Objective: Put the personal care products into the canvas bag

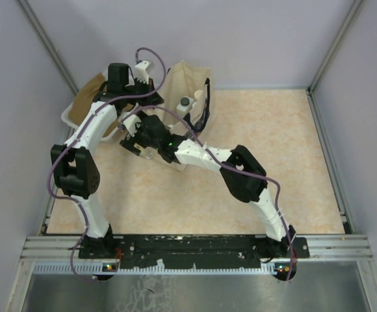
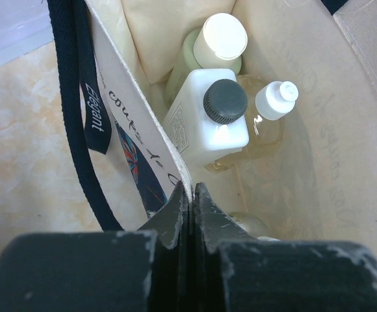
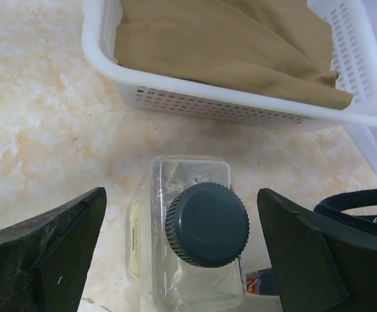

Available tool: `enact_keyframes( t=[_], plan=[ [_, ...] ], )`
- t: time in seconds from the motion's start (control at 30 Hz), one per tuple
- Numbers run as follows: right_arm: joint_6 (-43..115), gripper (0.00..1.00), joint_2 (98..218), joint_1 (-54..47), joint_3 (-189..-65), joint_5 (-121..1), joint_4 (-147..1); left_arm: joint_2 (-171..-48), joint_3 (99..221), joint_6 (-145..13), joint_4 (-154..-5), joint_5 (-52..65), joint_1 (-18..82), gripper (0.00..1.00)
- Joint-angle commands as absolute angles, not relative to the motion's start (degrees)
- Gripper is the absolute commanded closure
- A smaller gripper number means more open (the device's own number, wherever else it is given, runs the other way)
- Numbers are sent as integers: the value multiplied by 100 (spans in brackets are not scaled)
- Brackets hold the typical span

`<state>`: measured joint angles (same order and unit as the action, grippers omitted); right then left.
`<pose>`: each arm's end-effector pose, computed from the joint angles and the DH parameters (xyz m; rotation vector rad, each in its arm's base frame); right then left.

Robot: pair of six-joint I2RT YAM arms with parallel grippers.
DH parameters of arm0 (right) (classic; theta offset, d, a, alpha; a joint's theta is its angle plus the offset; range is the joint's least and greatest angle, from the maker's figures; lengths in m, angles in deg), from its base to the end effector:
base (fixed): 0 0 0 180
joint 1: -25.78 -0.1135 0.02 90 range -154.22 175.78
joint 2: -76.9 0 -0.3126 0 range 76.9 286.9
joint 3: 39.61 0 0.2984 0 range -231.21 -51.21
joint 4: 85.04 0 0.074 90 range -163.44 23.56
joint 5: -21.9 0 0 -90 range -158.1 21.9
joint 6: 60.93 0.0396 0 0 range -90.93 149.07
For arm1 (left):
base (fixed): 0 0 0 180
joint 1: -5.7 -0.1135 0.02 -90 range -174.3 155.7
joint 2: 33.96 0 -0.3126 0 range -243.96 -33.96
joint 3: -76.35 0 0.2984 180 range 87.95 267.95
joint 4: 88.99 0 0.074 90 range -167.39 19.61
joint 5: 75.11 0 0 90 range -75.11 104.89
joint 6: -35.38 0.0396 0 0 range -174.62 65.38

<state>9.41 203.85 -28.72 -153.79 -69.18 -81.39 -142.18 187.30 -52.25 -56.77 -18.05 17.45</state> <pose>0.3536 0.4945 0.2652 -1.1210 1.5053 0.4033 0.4941 -0.1248 0.3719 0.5991 1.9789 -0.6976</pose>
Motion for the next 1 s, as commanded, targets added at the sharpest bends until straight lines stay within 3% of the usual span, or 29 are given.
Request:
enact_keyframes(
  t=[0.0, 0.13, 0.27, 0.4, 0.7, 0.97],
  plan=[
    [1145, 2, 20649, -2538, -15675, -7063, -7909, -14131, 18736, -5159, -6008, -1885, 1660, 100],
    [1149, 18, 20724, -2542, -15673, -7038, -7907, -14115, 18706, -5162, -6007, -1889, 1660, 100],
    [1222, 63, 20755, -2538, -15634, -7003, -7907, -14102, 18686, -5160, -6016, -1886, 1656, 100],
    [1374, 100, 20596, -2546, -15441, -6963, -7852, -14092, 18658, -5155, -6017, -1887, 1651, 100],
    [1790, 100, 18664, -3006, -13600, -7257, -7533, -14108, 18623, -5186, -6034, -1875, 1642, 100],
    [3003, 100, 16663, -3459, -12208, -6782, -7033, -14150, 18581, -5211, -6056, -1879, 1631, 100]
  ],
)
